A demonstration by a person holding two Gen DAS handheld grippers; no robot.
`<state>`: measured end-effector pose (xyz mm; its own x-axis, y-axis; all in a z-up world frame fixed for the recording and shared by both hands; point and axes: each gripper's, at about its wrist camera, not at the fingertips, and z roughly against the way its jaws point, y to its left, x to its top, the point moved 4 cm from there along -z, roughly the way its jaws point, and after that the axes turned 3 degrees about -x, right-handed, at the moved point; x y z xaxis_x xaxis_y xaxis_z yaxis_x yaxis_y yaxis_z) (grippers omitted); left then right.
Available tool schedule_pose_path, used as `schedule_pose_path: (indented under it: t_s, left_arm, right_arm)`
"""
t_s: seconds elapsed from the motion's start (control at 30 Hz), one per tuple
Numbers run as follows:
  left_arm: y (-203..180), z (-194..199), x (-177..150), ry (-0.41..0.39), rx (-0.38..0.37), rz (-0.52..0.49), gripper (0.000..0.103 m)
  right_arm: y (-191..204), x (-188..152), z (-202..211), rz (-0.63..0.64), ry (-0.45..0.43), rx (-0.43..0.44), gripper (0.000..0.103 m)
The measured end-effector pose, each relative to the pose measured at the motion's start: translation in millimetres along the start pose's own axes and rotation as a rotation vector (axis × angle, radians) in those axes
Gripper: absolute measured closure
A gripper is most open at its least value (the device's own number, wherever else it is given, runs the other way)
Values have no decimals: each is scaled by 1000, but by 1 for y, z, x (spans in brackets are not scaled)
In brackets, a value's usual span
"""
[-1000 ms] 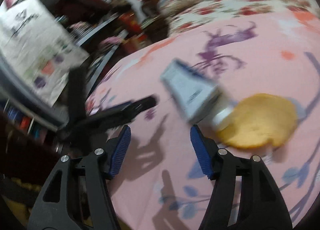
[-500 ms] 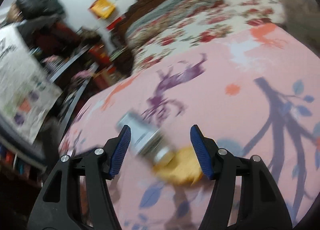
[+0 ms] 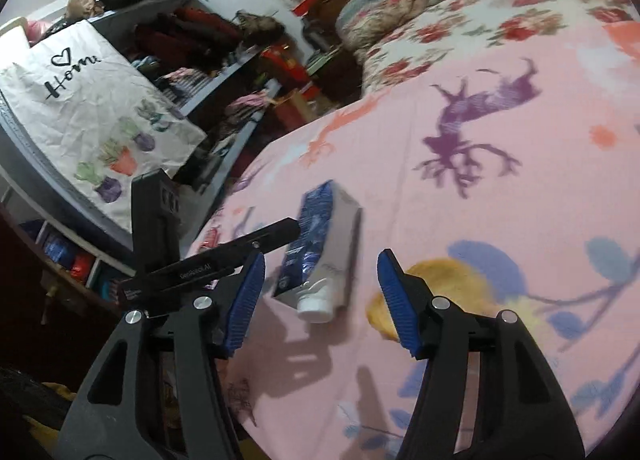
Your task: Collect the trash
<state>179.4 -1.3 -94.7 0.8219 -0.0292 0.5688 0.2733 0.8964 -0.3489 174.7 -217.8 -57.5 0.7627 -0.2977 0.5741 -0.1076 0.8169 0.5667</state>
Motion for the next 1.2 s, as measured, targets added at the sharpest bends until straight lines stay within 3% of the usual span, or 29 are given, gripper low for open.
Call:
schedule_pose_path:
  t_s: [0.3, 0.43, 0.6, 0.73, 0.8, 1.0, 1.03, 1.13, 1.2]
  left_arm:
    - [-26, -30, -5, 76, 79, -68, 9]
    - [-33, -37, -10, 83, 142, -106, 9]
    - [-32, -38, -18, 80, 207, -139, 10]
    - [-32, -35, -22, 84, 202, -149, 25]
    - [-34, -32, -24, 79, 192, -169, 43]
    - [-37, -27, -30, 65, 184, -217, 51]
    - [-37, -26, -30, 66, 183, -217, 51]
    - [-33, -24, -30, 64, 172, -218, 53]
    - [-32, -23, -31, 61, 168, -219, 53]
  right_arm:
    - [-49, -27, 66, -122, -193, -120, 41]
    - [-76, -36, 71, -204, -187, -167, 40]
    - [-87, -40, 51, -255, -128, -152, 39]
    - [-84, -40, 32, -234, -87, -159, 39]
    - [-81, -39, 22, -232, -70, -151, 40]
    - [-66, -34, -2, -209, -33, -152, 41]
    - [-65, -34, -6, -204, -25, -154, 46]
    - [-61, -37, -21, -199, 19, -148, 74]
    - [-60, -39, -23, -200, 16, -151, 80]
